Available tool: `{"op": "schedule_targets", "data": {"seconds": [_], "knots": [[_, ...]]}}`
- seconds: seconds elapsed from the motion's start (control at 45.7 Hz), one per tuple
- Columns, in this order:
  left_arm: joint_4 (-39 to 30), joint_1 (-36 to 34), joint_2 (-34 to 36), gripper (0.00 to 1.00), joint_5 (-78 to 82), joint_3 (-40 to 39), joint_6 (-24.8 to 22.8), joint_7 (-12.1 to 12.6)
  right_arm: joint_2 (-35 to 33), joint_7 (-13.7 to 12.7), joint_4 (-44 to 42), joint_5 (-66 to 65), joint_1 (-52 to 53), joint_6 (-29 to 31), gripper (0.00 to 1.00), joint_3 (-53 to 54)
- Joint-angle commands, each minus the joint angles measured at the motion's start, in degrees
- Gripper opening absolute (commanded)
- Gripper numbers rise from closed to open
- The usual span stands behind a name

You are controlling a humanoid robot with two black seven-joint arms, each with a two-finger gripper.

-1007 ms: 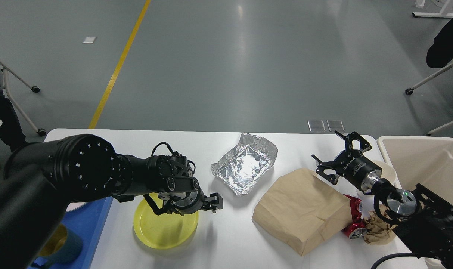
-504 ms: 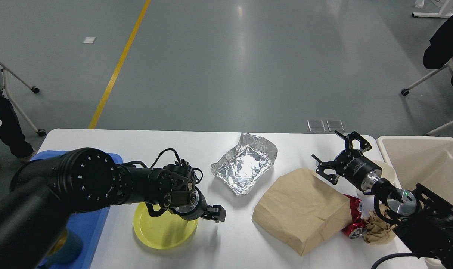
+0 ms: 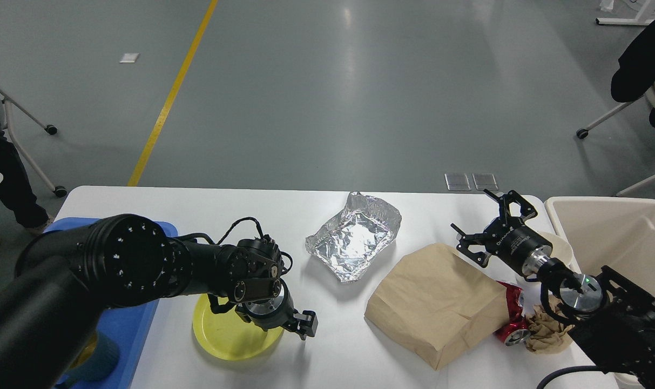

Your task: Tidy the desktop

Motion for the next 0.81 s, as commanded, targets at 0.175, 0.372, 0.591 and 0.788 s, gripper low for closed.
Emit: {"op": "schedule_targets", "data": {"seconds": [0.175,0.372,0.591,0.788], "knots": [[0.18,-0.01,-0.12,0.46,0.07,1.17,0.10,0.26,0.00,0.00,0.00,0.00,0.00,0.00,1.00,0.00],[0.09,-0.01,-0.12,0.18,-0.02,2.14,-1.48,0.09,0.00,0.00,0.00,0.00,0.00,0.00,1.00,0.00],[0.09,-0.09,-0.03,0.00,-0.72,2.05,-4.12,0.09,0.00,0.00,0.00,0.00,0.00,0.00,1.00,0.00],[0.18,-0.18,0.06,0.00,-1.07,2.14,-4.39,0.09,0.00,0.00,0.00,0.00,0.00,0.00,1.00,0.00]]}}
